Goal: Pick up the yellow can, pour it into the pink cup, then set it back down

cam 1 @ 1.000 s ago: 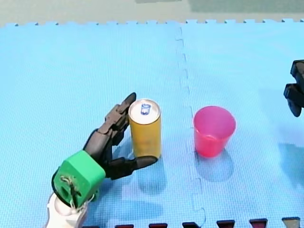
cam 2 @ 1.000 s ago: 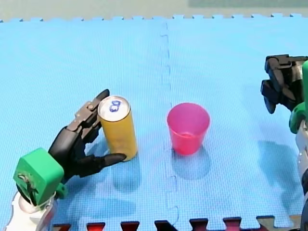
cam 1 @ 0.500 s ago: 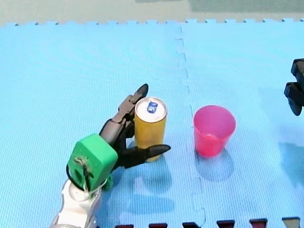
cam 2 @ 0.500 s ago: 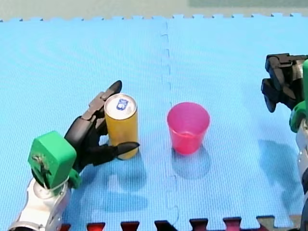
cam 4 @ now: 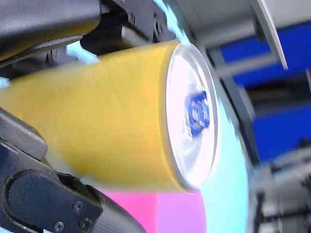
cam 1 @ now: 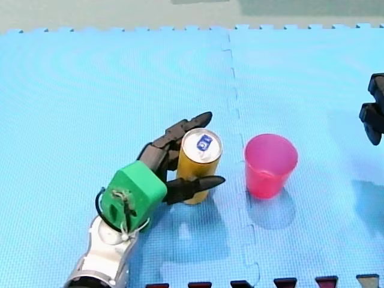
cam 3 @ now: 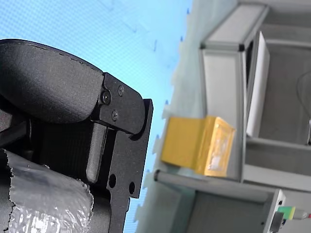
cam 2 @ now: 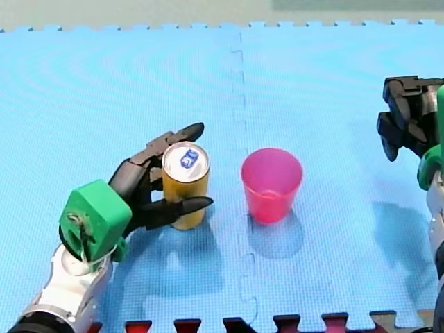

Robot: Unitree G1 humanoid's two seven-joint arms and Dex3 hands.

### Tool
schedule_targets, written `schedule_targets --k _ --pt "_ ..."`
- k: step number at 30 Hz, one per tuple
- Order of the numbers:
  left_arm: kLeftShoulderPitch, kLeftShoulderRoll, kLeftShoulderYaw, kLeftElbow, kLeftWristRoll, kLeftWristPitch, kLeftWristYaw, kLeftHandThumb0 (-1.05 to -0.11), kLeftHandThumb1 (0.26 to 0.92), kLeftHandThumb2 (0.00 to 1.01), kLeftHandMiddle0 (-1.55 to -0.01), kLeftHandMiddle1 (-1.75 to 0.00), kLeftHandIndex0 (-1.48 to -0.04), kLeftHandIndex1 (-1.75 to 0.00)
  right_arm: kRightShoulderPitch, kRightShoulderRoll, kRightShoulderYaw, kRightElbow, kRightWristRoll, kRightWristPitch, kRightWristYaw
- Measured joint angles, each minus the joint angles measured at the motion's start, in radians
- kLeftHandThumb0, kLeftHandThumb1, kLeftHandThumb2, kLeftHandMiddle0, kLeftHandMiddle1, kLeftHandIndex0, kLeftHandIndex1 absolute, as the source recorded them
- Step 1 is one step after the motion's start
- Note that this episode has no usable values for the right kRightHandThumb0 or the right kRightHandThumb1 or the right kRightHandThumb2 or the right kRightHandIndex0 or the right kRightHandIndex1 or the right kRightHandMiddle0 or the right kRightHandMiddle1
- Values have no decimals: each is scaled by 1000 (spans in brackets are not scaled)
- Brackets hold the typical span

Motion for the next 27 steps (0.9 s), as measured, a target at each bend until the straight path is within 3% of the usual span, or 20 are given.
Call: schedule_targets --k 4,16,27 --pt "6 13 -34 -28 70 10 81 -339 767 2 -1358 -91 -1239 -19 0 -1 0 -2 1 -1 -2" --pt "12 40 -47 -29 63 6 107 -402 774 1 -1342 -33 -1235 -3 4 -2 -2 -3 3 -1 0" --pt "-5 6 64 -20 -141 39 -15 -425 769 0 -1357 -19 -1239 -2 7 1 3 -4 -1 -7 -5"
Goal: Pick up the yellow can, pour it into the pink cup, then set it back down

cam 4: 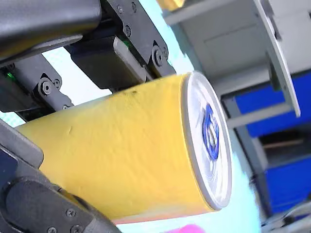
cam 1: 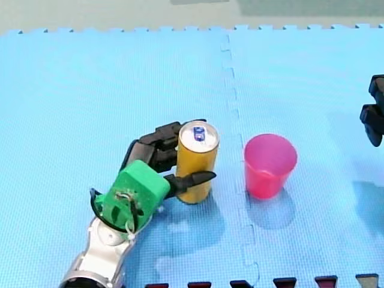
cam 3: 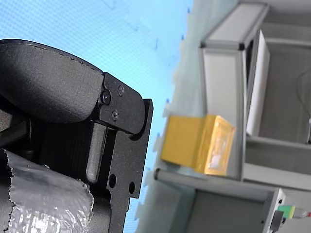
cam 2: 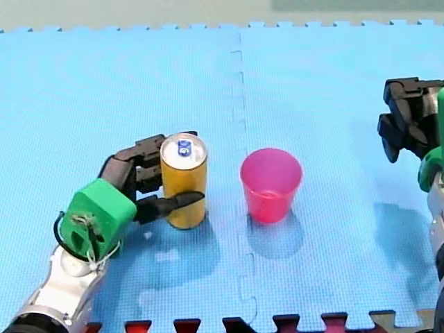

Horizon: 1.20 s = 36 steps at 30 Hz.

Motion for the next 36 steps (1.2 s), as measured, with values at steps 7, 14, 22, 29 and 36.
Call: schedule_targets --k 7,14,22,29,36 --pt "-53 -4 49 -118 -77 87 -30 -411 766 0 -1379 -22 -1240 -1 1 3 8 0 -5 -2 -11" --pt "-83 -12 73 -244 -96 160 11 -399 760 0 -1393 -20 -1241 -1 2 7 16 0 -14 -6 -24" --pt "-107 -12 81 -271 -81 161 33 -393 759 0 -1396 -14 -1240 0 5 11 19 1 -18 -12 -29" --pt "-155 -17 93 -220 -95 159 21 -384 757 0 -1399 -11 -1240 0 7 13 22 2 -21 -15 -34" --pt "-256 20 64 -81 42 164 157 -374 756 0 -1410 -12 -1251 -5 7 17 24 3 -21 -18 -35"
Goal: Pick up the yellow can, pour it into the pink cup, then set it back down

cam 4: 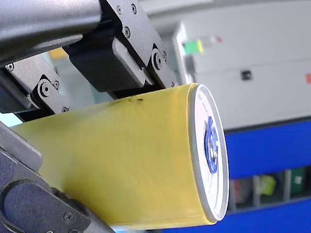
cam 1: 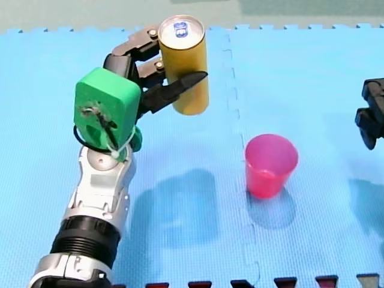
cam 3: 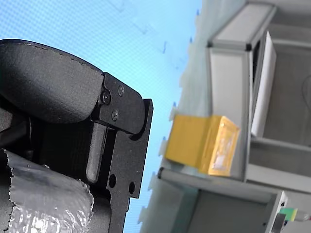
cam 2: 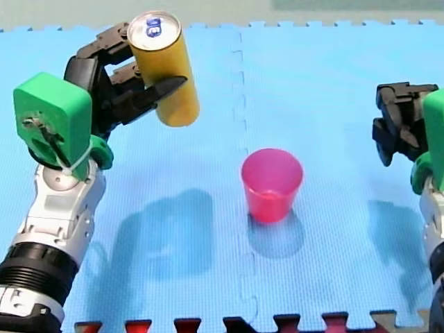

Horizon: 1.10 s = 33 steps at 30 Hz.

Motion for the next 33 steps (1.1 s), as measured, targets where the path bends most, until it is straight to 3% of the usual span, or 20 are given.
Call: schedule_targets --k 7,12,22,33 --pt "-101 28 -56 76 130 4 134 -381 752 0 -1421 -14 -1259 -5 0 4 -4 1 5 0 8" --pt "-140 47 -121 110 245 -6 245 -396 747 0 -1426 -11 -1264 -4 -1 7 -8 2 9 0 13" --pt "-150 75 -198 130 353 1 344 -438 748 1 -1392 0 -1223 0 -1 17 -10 2 10 0 13" --pt "-147 87 -247 137 398 -5 394 -473 750 1 -1381 0 -1214 0 -1 22 -13 3 11 0 14"
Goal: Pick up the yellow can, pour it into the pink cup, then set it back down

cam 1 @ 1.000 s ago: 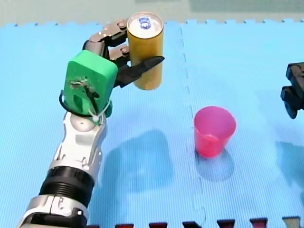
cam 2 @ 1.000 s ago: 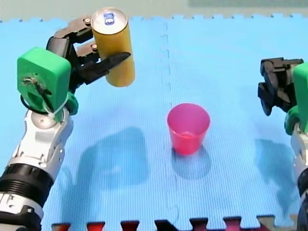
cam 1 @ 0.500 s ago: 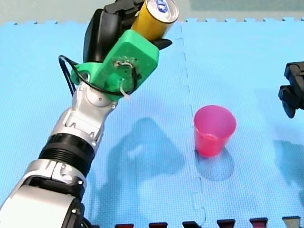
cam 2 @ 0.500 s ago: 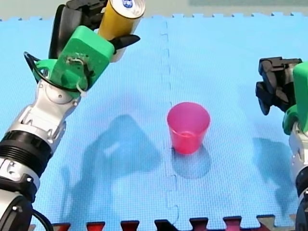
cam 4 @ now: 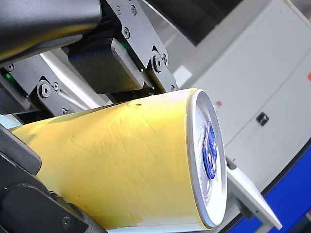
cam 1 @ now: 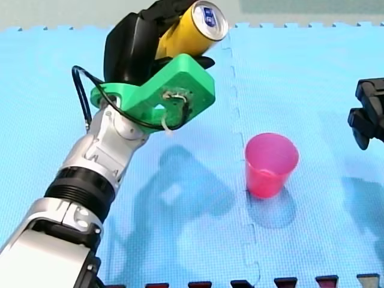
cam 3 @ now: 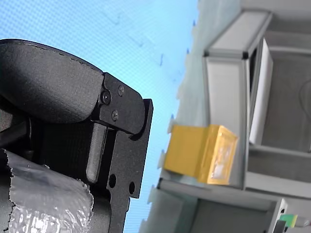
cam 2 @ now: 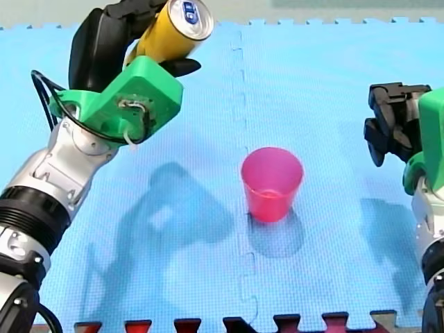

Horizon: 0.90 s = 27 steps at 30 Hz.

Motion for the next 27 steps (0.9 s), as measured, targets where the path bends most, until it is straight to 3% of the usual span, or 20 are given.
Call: schedule_targets --k 12,27 --pt "69 11 -99 -94 122 -62 81 -491 749 0 -1361 -7 -1177 -3 0 8 2 1 -2 0 -6" --pt "100 1 -119 -110 111 -115 60 -453 749 0 -1376 -3 -1186 0 -6 14 2 1 -1 7 -14"
